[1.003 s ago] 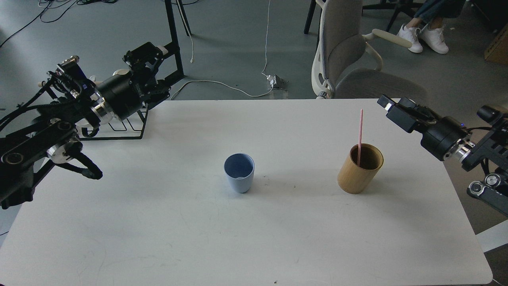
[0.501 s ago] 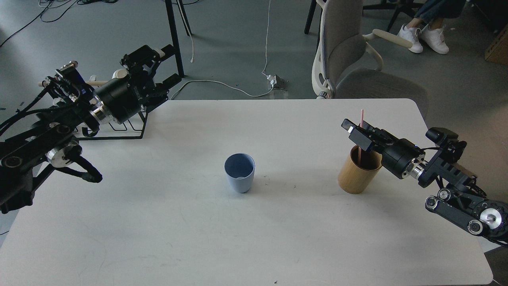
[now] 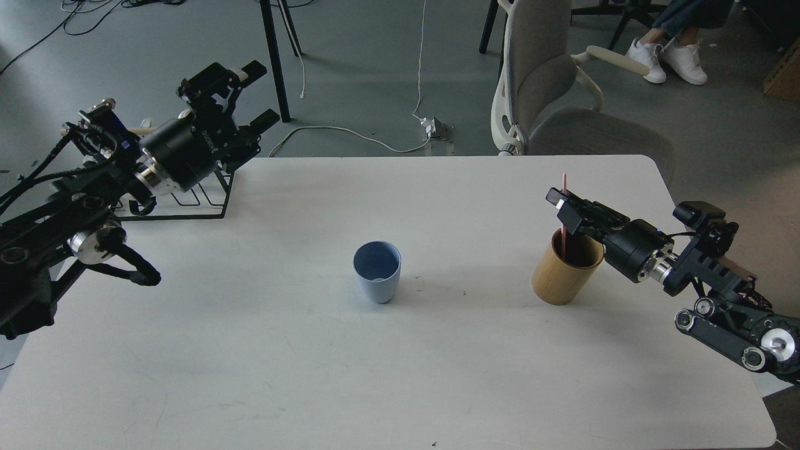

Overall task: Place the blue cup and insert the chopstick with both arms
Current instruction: 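Grasp the pink straw and pull it out of the tan cup, then carry the straw over the blue cup and lower it inside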

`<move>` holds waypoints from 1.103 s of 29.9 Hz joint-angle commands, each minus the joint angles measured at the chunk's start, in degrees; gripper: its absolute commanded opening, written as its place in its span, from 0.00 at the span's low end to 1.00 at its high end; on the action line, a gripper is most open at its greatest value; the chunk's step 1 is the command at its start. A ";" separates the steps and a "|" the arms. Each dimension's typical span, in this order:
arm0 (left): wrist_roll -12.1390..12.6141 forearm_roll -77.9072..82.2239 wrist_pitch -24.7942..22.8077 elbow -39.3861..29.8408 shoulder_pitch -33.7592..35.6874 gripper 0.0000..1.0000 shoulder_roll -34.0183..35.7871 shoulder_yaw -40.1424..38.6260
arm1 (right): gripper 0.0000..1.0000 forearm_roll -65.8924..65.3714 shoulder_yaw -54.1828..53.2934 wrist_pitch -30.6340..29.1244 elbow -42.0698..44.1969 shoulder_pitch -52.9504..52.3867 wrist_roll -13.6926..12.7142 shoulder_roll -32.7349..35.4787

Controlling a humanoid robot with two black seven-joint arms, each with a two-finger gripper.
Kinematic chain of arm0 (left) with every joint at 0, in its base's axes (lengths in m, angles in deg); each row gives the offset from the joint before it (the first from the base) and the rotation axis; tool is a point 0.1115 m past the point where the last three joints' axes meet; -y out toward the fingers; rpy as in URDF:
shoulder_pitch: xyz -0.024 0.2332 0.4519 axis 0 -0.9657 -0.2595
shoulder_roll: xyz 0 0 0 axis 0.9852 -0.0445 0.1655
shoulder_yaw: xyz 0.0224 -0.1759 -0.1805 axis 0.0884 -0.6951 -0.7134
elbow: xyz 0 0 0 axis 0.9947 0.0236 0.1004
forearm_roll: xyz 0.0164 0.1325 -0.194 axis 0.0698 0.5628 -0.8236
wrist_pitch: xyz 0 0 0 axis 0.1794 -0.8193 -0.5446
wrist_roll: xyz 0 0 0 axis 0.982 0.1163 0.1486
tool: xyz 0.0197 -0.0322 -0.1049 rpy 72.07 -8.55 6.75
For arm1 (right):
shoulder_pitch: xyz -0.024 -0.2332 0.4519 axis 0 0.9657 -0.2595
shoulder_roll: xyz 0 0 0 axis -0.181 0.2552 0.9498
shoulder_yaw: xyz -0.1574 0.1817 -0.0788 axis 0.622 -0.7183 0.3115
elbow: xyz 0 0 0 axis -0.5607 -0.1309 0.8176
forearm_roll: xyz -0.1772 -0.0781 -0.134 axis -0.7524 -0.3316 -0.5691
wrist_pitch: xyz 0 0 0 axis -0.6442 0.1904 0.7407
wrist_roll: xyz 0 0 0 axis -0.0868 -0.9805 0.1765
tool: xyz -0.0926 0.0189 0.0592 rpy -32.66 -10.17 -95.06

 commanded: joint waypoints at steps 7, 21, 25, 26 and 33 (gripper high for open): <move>0.01 -0.20 -0.63 0.00 -0.45 0.92 0.00 -0.83 | 0.07 -0.12 -0.01 2.05 0.00 -0.43 -0.01 0.72; 0.01 -2.40 -0.54 0.79 -1.51 0.92 -0.18 -0.83 | 0.00 0.94 -6.23 3.11 -12.47 -3.07 -0.01 16.88; 0.01 -2.31 -0.19 2.37 -3.35 0.92 -0.09 -0.74 | 0.00 1.02 -12.13 2.50 -14.51 -6.22 -0.01 18.04; 0.01 -2.31 -0.19 3.16 -3.96 0.92 -0.09 -0.74 | 0.00 1.02 -12.31 2.32 -14.42 -8.15 -0.01 17.78; 0.01 -2.40 -0.45 7.03 -10.46 0.94 0.00 -0.74 | 0.00 1.47 -4.78 2.23 -7.58 -20.36 -0.01 1.19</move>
